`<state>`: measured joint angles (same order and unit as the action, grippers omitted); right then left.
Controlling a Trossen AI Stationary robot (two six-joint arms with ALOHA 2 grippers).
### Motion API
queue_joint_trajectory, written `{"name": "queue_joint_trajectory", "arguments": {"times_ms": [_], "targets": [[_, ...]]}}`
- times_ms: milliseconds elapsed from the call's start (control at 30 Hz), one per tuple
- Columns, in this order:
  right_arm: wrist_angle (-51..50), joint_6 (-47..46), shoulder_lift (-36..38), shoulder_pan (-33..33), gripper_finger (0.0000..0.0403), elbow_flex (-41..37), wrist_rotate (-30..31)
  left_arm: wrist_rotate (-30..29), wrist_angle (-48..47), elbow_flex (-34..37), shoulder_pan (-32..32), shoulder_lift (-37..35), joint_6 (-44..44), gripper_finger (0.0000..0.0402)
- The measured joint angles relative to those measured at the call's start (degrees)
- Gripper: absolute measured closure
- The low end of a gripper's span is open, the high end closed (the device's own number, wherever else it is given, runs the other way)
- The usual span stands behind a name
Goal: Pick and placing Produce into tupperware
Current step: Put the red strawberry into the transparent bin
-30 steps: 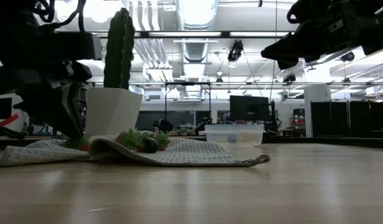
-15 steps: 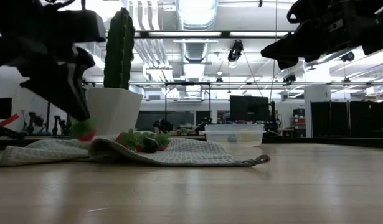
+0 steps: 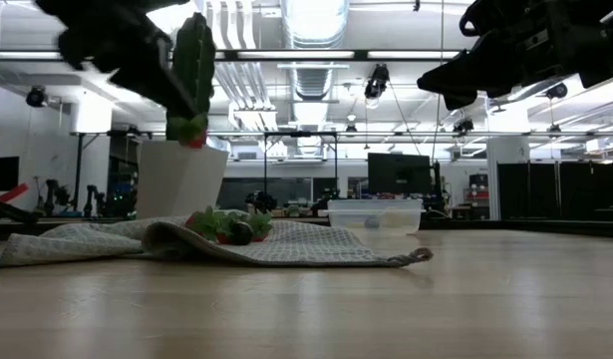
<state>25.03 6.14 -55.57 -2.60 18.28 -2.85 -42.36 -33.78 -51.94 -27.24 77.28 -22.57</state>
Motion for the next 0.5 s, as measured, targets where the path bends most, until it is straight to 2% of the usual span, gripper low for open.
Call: {"name": "queue_joint_trajectory", "arguments": {"times_ms": [300, 367, 500], "targets": [[0.6, 0.33, 0.0, -0.01, 0.034, 0.0, 0.0, 0.86, 19.28, 0.11, 12.46, -0.64, 27.36, 0.0401], [0.58, 0.36, 0.0, 0.01, 0.0339, 0.0, 0.0, 3.14, 23.93, 0.13, 15.74, -0.39, 32.13, 0.0402], [0.6, 0.51, 0.0, 0.01, 0.0342, 0.0, 0.02, 11.26, 32.38, 0.24, 22.07, -0.02, 38.89, 0.0402]]}}
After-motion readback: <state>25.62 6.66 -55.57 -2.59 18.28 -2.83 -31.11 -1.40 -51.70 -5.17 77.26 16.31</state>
